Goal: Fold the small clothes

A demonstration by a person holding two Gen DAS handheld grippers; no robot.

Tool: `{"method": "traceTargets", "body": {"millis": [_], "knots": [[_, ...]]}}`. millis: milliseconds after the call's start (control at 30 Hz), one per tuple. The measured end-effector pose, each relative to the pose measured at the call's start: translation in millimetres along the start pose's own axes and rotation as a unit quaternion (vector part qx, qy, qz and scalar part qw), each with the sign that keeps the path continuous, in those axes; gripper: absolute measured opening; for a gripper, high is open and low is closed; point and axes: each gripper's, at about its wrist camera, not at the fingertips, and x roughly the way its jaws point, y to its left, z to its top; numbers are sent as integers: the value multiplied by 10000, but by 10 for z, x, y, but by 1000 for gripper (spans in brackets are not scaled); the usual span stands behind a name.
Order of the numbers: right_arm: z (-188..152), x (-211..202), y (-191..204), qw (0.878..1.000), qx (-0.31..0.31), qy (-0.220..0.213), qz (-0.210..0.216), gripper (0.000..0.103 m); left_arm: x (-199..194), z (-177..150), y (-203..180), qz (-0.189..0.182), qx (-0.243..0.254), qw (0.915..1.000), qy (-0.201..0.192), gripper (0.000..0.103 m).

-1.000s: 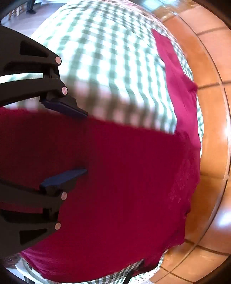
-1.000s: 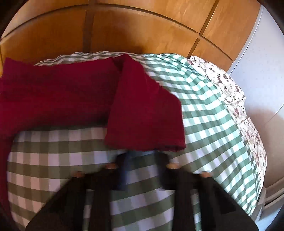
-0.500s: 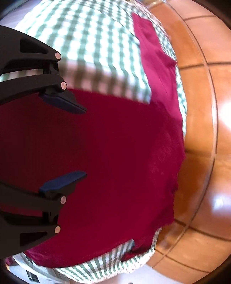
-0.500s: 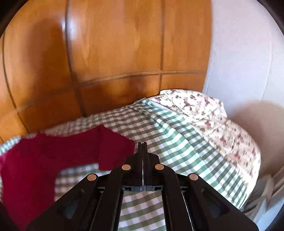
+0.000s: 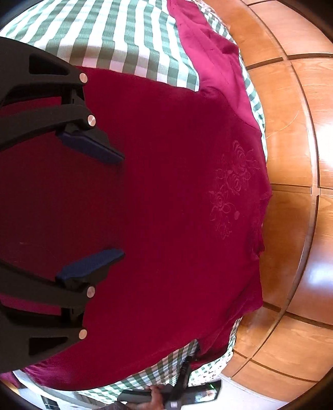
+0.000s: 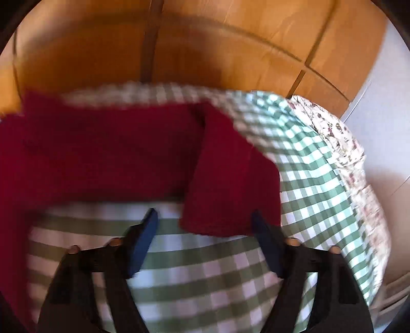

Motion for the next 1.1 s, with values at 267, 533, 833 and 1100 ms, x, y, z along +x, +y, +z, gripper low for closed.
{"method": "traceTargets", "body": {"millis": [267, 533, 833, 1100], "knots": [[48, -917, -871, 9881, 1171, -873, 487, 8, 52, 7, 12, -114, -48, 9999, 11, 74], [125, -1178, -1781, 9699, 2208, -979, 320, 8, 75, 46, 33, -173, -141, 9997, 61, 75], [-132, 61, -2049, 9603, 2762, 396, -24, 9, 64, 45, 44, -80, -93, 9999, 103, 75], [-682, -246, -1737, 9171, 3828, 47, 1110, 72, 39, 15, 65, -32, -127, 9999, 58, 75]]}}
